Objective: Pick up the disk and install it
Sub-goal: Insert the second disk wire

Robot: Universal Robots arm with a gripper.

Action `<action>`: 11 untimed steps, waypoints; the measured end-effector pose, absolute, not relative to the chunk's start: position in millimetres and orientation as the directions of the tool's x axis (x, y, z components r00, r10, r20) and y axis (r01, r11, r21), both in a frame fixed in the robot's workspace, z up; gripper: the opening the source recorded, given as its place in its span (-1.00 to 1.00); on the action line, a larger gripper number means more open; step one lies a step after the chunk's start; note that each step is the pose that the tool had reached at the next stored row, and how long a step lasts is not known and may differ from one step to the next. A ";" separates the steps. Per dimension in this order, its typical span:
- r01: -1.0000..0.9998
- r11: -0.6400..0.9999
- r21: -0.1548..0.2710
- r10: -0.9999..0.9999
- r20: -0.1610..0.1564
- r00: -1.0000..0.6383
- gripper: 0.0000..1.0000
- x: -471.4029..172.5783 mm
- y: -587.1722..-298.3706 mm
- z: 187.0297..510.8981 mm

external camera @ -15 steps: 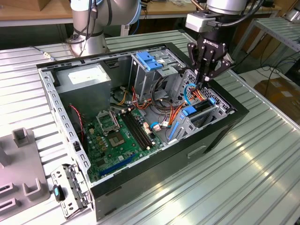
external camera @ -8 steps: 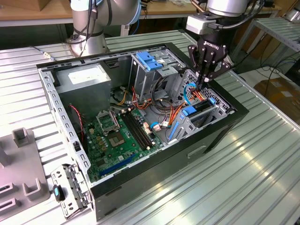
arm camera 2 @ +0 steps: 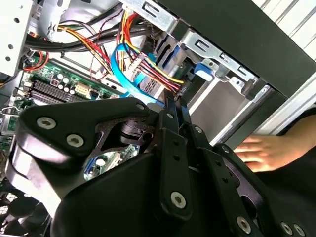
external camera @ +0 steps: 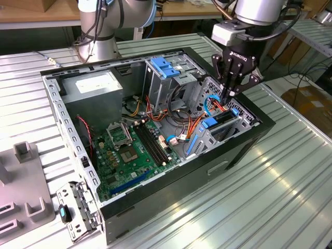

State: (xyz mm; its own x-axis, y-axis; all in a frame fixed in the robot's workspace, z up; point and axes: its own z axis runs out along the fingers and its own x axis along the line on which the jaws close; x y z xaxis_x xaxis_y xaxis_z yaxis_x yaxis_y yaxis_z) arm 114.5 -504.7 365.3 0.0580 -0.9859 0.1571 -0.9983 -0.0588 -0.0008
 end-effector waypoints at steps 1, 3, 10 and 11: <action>-0.998 -0.060 -0.002 -0.988 0.140 0.059 -0.68 114.2 -505.9 365.2; -0.998 -0.062 -0.004 -0.993 0.105 0.061 -0.68 113.6 -508.4 364.8; -0.998 -0.068 -0.015 -0.995 0.072 0.066 -0.68 108.4 -519.9 364.2; -0.997 -0.069 -0.018 -0.995 0.070 0.068 -0.68 107.6 -522.3 363.9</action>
State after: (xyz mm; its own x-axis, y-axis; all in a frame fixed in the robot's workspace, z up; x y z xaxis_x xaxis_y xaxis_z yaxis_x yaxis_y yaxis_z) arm 107.6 -522.3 363.9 0.0679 -0.9953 0.0696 -0.9974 -0.0693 -0.0180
